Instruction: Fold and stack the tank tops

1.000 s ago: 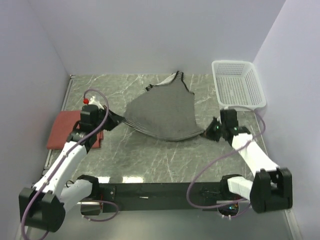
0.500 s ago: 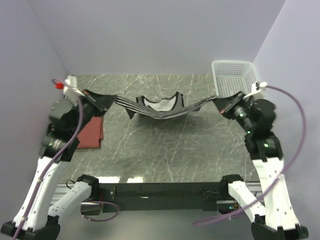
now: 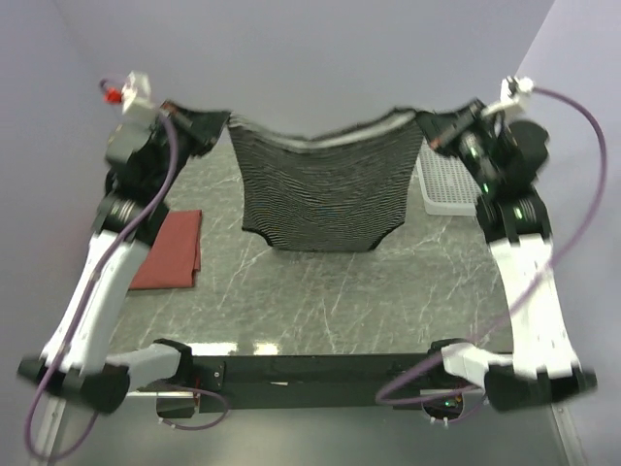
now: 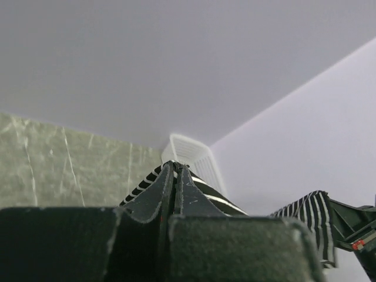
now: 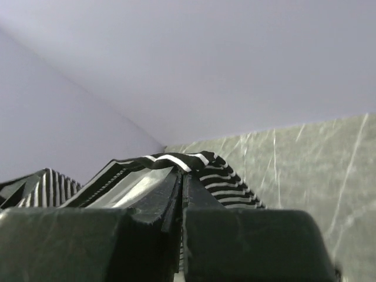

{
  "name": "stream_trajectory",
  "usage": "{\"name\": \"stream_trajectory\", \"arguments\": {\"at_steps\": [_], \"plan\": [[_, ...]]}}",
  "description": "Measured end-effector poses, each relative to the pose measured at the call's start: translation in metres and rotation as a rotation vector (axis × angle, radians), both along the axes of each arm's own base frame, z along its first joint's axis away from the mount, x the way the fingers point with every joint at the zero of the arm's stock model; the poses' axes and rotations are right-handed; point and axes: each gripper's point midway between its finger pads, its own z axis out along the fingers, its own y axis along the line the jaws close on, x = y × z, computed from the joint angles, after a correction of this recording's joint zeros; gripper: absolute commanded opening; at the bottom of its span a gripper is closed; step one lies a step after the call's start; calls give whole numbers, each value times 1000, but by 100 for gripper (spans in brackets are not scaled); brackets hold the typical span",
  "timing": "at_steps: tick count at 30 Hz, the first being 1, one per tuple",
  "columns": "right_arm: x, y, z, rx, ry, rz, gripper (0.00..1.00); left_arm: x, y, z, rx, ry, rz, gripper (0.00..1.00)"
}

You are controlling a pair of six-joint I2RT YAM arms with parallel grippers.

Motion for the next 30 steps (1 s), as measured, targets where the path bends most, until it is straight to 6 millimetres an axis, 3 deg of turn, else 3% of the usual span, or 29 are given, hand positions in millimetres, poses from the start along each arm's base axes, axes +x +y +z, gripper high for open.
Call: {"name": "stream_trajectory", "arguments": {"at_steps": [5,7,10,13,16,19,23,25,27,30], "plan": [[102,11,12,-14,-19,2,0,102,-12,21,28,-85,40,1],[146,16,24,-21,-57,6,0,143,-13,41,32,-165,47,1],[191,22,46,-24,-139,11,0,196,-17,66,41,-272,23,1],[207,24,60,-25,-196,10,0,221,-18,79,61,-358,-4,1],[200,24,72,-26,-235,9,0,218,-17,83,84,-391,-27,1],[180,23,84,-27,-276,9,0,200,-15,86,100,-413,-40,1],[147,19,64,-28,-260,8,0,169,-11,80,111,-412,-53,1],[134,19,34,-30,-200,11,0,151,-9,61,110,-379,-62,1],[124,17,-11,-30,-113,9,0,139,-7,28,104,-311,-74,0],[110,16,-100,-20,72,11,0,117,-6,-53,50,-145,-99,1]]}}
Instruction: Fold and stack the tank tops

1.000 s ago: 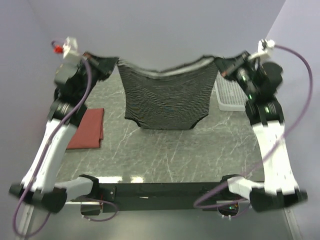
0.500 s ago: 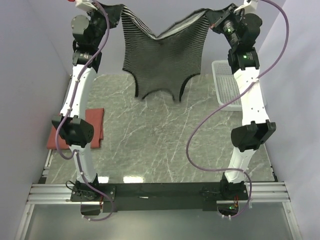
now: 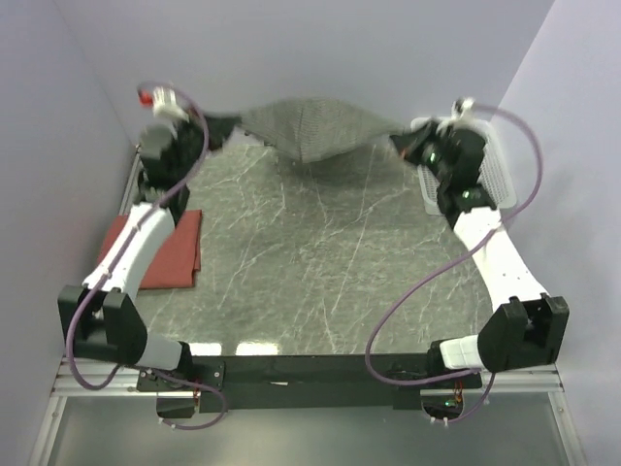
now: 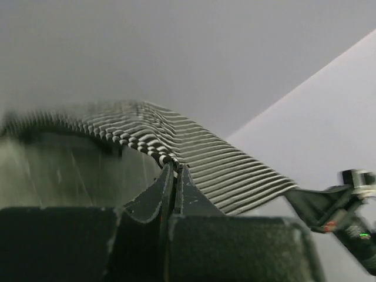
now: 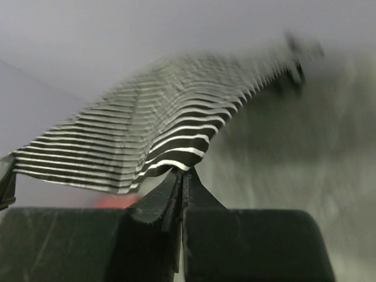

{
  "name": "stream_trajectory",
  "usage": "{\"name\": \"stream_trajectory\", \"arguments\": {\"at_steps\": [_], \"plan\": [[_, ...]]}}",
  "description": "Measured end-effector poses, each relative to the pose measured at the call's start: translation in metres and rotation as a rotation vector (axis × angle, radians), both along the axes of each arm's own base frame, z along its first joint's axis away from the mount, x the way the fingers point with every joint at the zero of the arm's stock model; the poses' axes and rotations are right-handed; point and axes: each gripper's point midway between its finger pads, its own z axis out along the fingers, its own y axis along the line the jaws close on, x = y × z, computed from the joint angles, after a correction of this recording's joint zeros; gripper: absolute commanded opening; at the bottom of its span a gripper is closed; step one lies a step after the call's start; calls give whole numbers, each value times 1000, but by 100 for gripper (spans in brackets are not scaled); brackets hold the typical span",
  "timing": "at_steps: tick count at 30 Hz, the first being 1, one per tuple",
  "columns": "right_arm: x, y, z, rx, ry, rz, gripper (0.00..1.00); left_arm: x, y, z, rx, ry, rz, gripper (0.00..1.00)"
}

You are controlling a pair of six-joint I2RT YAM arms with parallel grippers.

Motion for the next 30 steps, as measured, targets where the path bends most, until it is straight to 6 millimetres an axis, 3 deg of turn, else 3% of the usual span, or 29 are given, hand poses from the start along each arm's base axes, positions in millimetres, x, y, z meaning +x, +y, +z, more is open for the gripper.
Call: {"name": "stream_trajectory", "arguments": {"at_steps": [3,5,6,7,8,11,12,14,15,18,21,23,26,28,30], "plan": [[-25,1,-104,1,240,4,0,-32,0,-122,-64,286,-8,1],[-57,0,-186,-11,451,1,0,-69,-1,-213,-81,541,17,1],[-73,-1,-215,-19,535,-2,0,-93,-4,-253,-79,653,29,1],[-94,-3,-248,-28,635,-6,2,-117,-7,-283,-73,748,28,1],[-115,-6,-275,-35,720,-12,15,-147,-12,-314,-62,848,22,6],[-168,-14,-325,-49,905,-40,46,-204,-19,-357,-40,997,-11,22],[-178,-16,-331,-48,932,-49,52,-215,-20,-365,-33,1031,-16,36],[-197,-20,-337,-49,958,-65,73,-229,-21,-372,-23,1072,-26,49],[-203,-22,-335,-45,952,-78,75,-233,-22,-372,-17,1083,-30,58],[-210,-28,-315,-45,887,-100,75,-244,-20,-363,-4,1086,-34,66],[-213,-28,-290,-43,799,-104,74,-241,-16,-331,7,1030,-17,70],[-216,-18,-274,-58,755,-76,73,-228,-11,-300,22,967,21,69],[-227,19,-260,-132,734,27,68,-201,-3,-264,43,891,86,61],[-235,50,-257,-180,737,102,65,-175,4,-252,48,871,127,53],[-246,84,-260,-241,750,177,56,-147,14,-257,62,887,173,46]]}}
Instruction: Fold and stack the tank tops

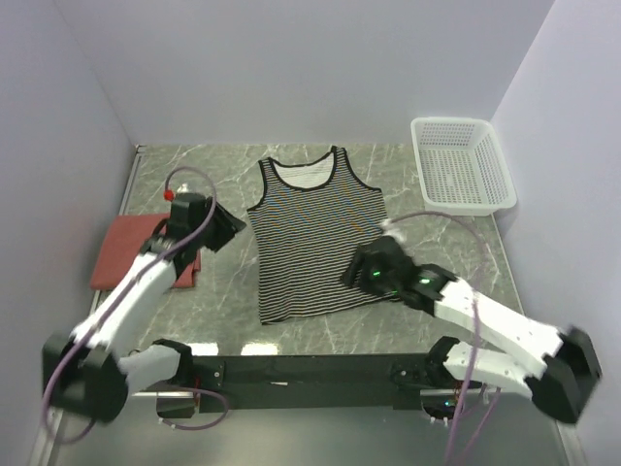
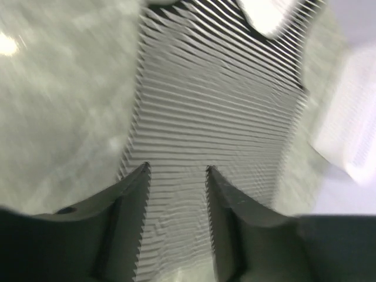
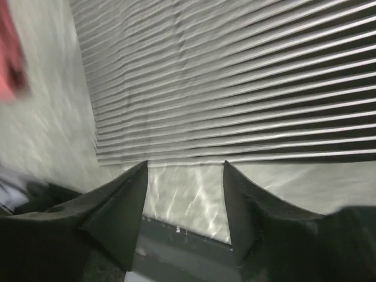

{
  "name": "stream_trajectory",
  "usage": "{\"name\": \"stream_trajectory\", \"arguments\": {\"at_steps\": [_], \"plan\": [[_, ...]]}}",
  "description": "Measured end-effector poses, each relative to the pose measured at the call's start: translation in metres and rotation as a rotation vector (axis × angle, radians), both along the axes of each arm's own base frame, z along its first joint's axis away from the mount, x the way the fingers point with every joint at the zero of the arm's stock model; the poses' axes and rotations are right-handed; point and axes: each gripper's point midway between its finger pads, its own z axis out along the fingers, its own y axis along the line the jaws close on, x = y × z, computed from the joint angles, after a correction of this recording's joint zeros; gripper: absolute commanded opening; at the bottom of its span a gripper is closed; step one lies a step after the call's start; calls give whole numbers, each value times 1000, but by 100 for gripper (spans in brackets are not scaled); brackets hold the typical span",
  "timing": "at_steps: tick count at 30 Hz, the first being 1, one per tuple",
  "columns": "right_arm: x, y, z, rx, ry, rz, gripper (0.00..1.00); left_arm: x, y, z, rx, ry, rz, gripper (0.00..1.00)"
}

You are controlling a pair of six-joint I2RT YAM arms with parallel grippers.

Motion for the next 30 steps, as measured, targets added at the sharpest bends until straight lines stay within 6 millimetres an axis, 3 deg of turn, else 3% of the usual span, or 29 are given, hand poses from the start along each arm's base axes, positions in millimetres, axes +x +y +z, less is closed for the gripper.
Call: {"name": "stream_trajectory", "arguments": {"at_steps": [2,3,6,10,14,21,30], "plan": [[-10,31,-7,-52,28,73,47,30,11,-20,36,56,35,42],[-14,49,-10,-80,38,113,45,44,16,-34,54,96,51,36],[-21,102,-18,-144,44,200,41,70,25,-67,87,188,67,32],[-30,168,-29,-199,27,297,39,99,20,-103,97,255,34,36],[-40,210,-42,-245,15,360,37,112,16,-123,110,283,3,40],[-61,223,-58,-316,29,420,37,134,14,-129,142,263,-31,41],[-67,225,-78,-390,35,436,37,135,12,-143,150,279,-53,39]]}}
